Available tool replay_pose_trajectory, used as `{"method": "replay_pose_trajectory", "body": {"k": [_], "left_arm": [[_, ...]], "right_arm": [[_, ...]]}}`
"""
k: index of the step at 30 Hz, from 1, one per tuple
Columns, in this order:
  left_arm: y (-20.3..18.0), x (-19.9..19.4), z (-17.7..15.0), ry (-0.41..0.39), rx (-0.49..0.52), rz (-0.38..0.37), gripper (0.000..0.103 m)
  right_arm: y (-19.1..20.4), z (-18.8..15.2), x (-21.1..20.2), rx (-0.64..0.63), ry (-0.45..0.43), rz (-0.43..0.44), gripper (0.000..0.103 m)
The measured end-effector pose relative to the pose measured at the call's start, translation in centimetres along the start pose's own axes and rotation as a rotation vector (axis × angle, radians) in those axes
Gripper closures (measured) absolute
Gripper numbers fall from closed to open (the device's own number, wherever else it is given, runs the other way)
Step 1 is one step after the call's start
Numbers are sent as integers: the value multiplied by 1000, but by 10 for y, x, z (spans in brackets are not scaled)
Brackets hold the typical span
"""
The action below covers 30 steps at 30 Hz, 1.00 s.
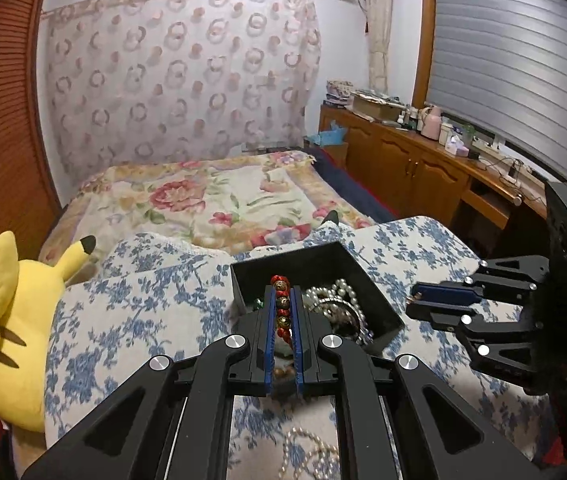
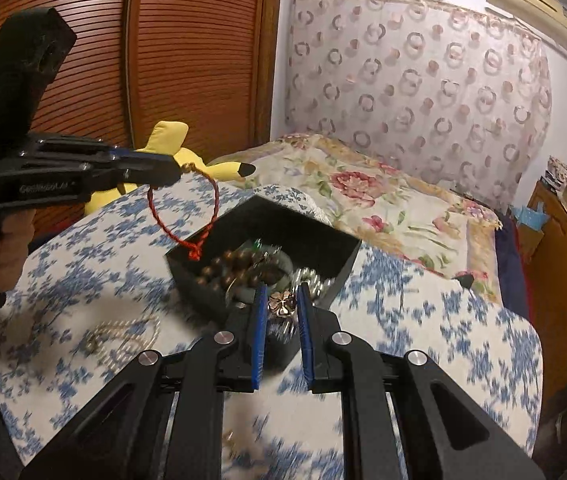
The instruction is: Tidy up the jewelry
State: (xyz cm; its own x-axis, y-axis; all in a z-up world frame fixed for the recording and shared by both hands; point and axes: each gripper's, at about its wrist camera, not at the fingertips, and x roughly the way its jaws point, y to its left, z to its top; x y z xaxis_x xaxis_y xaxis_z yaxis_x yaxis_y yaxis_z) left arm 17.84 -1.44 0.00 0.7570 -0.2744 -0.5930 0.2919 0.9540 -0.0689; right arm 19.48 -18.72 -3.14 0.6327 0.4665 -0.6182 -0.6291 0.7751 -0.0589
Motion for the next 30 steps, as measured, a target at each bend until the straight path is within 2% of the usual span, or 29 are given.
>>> {"method": "replay_pose_trajectory", "body": {"k": [7,13,14,16,27,30], "left_arm": [[9,28,9,26,-7,2,97],[11,44,14,43,-3,0,97],[11,46,14,44,-3,-1,97],[11,50,15,49,-1,-3,97],[14,73,24,64,-5,-12,96],[13,71,23,62,-2,-11,87]], "right_arm": [[-22,22,40,39,7,16,86],[-31,24,55,63,-2,32,85],[-31,23,56,58,-2,30,85],[-28,22,54,31,-19,9,74],[-38,25,43,57,-22,-13,74],[-41,25,33,68,-28,-26,74]]}}
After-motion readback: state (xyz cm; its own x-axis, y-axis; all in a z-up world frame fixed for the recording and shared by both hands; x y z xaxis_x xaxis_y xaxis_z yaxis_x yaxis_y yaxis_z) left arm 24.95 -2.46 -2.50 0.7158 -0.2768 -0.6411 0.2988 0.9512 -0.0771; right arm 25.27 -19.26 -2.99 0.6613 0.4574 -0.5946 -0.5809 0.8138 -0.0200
